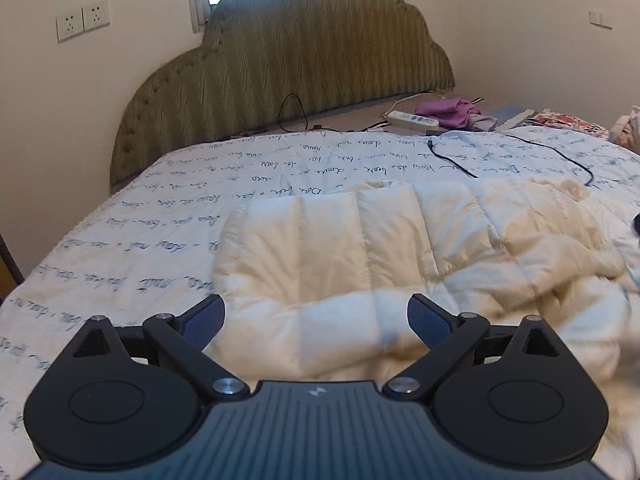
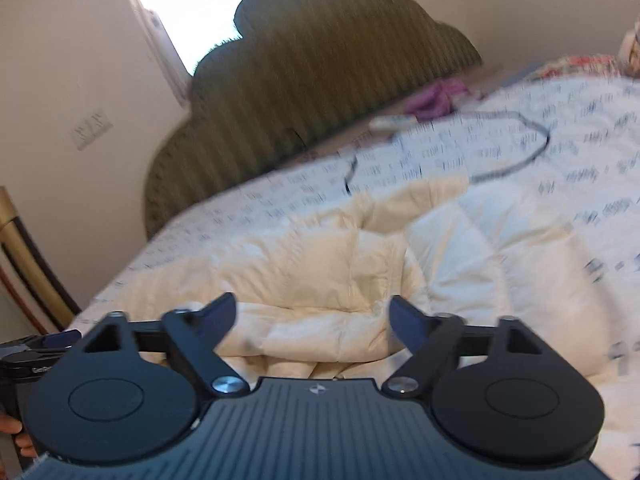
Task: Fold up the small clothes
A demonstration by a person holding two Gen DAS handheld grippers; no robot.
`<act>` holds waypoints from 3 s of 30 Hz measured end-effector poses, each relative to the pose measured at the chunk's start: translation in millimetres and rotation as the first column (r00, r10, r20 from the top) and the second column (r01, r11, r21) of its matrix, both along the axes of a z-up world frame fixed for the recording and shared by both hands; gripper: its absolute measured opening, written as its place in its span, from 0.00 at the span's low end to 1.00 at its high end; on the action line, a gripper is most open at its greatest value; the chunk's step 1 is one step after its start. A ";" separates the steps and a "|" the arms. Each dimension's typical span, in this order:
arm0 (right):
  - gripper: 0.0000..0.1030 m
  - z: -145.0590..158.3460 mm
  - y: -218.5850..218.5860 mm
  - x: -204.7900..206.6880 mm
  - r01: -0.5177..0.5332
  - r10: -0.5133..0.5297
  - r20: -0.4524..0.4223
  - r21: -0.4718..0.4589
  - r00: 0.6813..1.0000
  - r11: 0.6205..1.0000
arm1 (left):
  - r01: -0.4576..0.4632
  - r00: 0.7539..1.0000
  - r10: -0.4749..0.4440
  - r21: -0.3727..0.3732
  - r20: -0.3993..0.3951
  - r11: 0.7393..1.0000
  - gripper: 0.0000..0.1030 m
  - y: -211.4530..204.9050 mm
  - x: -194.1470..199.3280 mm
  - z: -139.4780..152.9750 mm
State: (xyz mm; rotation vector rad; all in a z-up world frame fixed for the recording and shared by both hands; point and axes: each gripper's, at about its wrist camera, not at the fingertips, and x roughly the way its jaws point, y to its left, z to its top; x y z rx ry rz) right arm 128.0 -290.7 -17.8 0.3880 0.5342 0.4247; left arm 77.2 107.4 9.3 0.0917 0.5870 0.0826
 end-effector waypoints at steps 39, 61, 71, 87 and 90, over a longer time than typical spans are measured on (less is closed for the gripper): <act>0.59 -39.5 -124.9 -267.6 -0.077 0.117 -0.292 0.145 0.949 0.986 | 0.053 0.967 -0.177 -0.538 -0.181 0.841 0.96 103.1 -229.1 -45.1; 0.13 25.4 -106.1 -280.5 -0.162 0.191 -0.080 0.276 0.978 0.947 | 0.215 0.959 -0.282 -0.667 0.008 0.714 0.10 92.6 -258.7 0.7; 0.11 65.9 -121.8 -292.1 -0.145 0.145 0.020 0.249 0.989 0.957 | 0.297 0.954 -0.253 -0.652 0.163 0.698 0.09 107.1 -271.7 40.5; 0.09 97.6 -113.0 -164.0 -0.088 0.057 0.131 0.243 0.990 0.966 | 0.304 0.947 -0.162 -0.616 0.276 0.727 0.08 106.1 -157.4 102.2; 0.09 103.8 -110.0 -129.5 -0.080 0.047 0.149 0.224 0.988 0.971 | 0.301 0.945 -0.154 -0.585 0.288 0.753 0.08 101.3 -121.7 112.8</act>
